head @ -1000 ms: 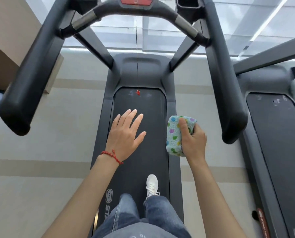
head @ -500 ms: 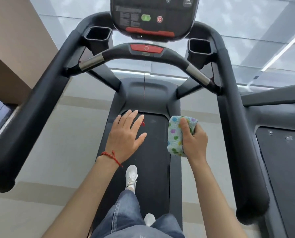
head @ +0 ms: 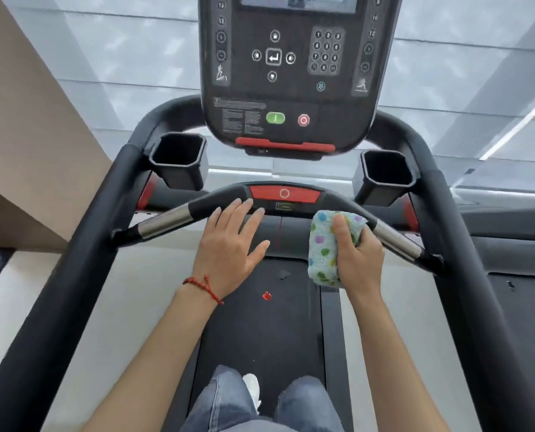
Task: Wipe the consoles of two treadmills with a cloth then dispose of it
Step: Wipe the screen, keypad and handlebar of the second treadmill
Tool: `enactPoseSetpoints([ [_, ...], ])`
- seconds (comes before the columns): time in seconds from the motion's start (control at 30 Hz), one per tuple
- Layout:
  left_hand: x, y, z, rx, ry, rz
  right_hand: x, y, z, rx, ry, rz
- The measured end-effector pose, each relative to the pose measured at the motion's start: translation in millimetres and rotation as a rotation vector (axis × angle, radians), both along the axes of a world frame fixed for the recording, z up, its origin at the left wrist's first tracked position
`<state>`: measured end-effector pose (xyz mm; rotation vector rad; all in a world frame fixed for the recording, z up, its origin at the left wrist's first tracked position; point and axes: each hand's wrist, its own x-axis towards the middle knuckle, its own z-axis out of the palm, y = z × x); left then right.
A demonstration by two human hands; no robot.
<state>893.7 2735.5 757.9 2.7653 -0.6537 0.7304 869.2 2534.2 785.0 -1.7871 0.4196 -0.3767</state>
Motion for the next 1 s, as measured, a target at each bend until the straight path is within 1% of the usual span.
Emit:
enactPoseSetpoints([
  [0.17, 63, -5, 12, 0.016, -0.029, 0.006, 62, -11, 13, -0.004, -0.066, 0.014],
  [0.33, 128, -19, 22, -0.033, -0.088, 0.032, 129, -29, 19, -0.064, -0.122, 0.021],
  [0.57, 206, -39, 47, -0.019, -0.099, 0.088, 220, -46, 46, -0.07, -0.188, 0.07],
  [0.77, 258, -35, 71, -0.039, -0.124, 0.138, 287, -45, 74, -0.081, -0.234, 0.104],
  [1.0, 318, -20, 96, -0.042, -0.159, 0.119, 345, -35, 109, -0.157, -0.322, 0.052],
])
